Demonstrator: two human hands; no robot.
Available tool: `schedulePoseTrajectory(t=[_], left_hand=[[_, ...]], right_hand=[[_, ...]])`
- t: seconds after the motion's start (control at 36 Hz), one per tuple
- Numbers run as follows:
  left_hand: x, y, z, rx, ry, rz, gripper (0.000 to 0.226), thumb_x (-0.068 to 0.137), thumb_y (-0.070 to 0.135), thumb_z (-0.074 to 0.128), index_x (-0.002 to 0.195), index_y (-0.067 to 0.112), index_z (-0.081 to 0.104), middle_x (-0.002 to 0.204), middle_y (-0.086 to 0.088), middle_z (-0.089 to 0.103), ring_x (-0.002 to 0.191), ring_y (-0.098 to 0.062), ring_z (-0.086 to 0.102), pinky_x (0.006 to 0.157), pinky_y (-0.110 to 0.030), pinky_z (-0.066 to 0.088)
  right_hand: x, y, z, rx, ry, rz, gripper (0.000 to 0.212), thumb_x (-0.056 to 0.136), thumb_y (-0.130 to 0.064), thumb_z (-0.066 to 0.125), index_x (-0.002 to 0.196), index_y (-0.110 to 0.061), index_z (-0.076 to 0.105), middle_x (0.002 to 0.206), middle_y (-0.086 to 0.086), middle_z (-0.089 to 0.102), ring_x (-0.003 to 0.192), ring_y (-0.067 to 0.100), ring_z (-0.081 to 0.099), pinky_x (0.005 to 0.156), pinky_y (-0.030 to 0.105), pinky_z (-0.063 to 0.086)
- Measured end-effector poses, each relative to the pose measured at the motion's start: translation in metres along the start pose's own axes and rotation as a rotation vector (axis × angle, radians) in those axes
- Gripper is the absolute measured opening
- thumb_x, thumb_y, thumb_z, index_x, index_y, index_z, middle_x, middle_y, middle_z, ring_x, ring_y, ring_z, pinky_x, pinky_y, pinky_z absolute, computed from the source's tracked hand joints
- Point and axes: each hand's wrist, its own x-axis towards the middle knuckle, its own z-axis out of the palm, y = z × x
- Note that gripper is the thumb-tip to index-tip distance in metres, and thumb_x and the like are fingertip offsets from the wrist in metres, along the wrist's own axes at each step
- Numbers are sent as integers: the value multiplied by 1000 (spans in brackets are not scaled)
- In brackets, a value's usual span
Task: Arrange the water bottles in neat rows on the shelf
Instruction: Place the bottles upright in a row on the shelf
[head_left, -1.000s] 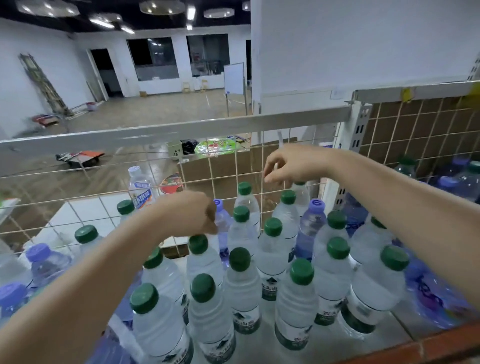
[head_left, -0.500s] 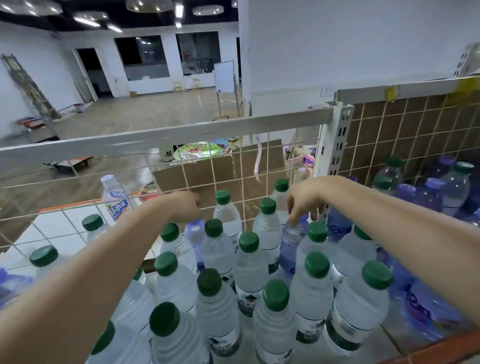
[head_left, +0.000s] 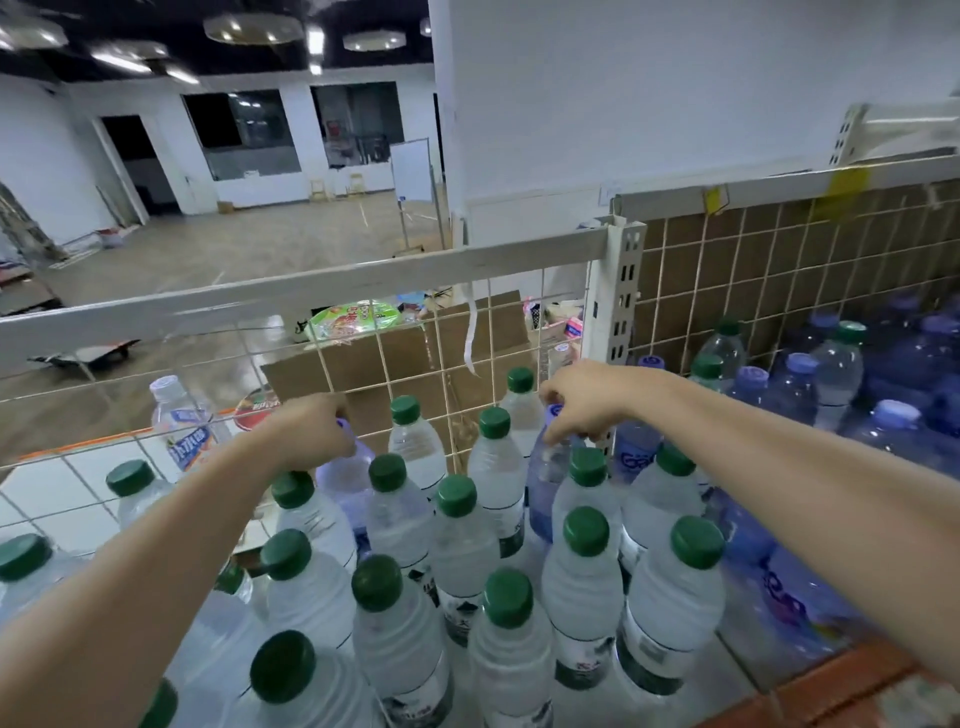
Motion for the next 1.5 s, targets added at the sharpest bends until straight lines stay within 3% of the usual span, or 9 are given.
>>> schedulePoseTrajectory(t=[0.11,0.22,0.33,0.53,0.83,1.14,1.36,1.44,1.5], left_hand=[[-7,-4,-21,-52,180,-2,14,82,19,62,91,14,52,88,-7,59,75,-24,55,53,-27,38],[-22,2,-49,-59,420,-15,10,82,26,61,89,21,57,79,-10,59,71,-30,54,59,-30,39],[-28,8,-74,-142,677,42,30,72,50,51,83,22,48,83,-18,61,77,-37,58,72,-43,52],[-56,43,-119,-319,953,226,38,75,59,46,84,22,44,79,-20,60,72,-39,58,70,-51,53],[-95,161,-137,-423,881,360,38,71,54,53,82,18,57,92,-19,65,90,-42,58,82,-48,50],[-112,312,-121,-452,909,360,35,87,39,56,107,11,62,108,-13,65,104,-37,55,84,-40,42],[-115,422,-92,-492,863,328,34,90,40,54,106,11,60,109,-12,67,105,-34,56,86,-38,43],[-113,455,-83,-522,853,334,34,91,39,55,110,11,60,112,-10,66,106,-32,56,83,-34,40],[-109,476,-79,-518,850,350,34,91,40,56,110,11,59,113,-10,65,104,-32,55,76,-32,36]], right_hand=[[-21,-5,-8,34,231,13,27,89,-33,64,101,-9,56,88,7,56,70,16,48,58,27,38],[-37,-10,-13,128,513,103,27,87,-37,60,92,-11,60,78,4,60,69,19,54,64,31,46],[-56,-16,-22,217,791,173,22,88,-38,58,86,-16,55,74,-2,58,71,19,55,63,31,42],[-90,-13,-49,388,1132,168,31,89,-45,58,100,-17,63,92,0,65,85,20,58,69,27,36],[-162,35,-87,374,1198,136,24,85,-43,63,85,-20,61,76,-6,58,75,15,53,57,26,36],[-227,155,-103,353,1267,126,25,84,-44,65,89,-20,64,90,-2,68,86,17,61,68,25,42],[-253,251,-117,320,1239,72,24,84,-46,65,83,-23,58,85,-3,63,83,17,62,73,29,50],[-254,282,-122,381,1241,62,25,78,-50,64,76,-26,55,82,-3,60,84,25,64,74,39,53],[-257,302,-125,313,1249,89,27,85,-47,63,90,-21,61,86,-4,60,86,21,61,71,29,43]])
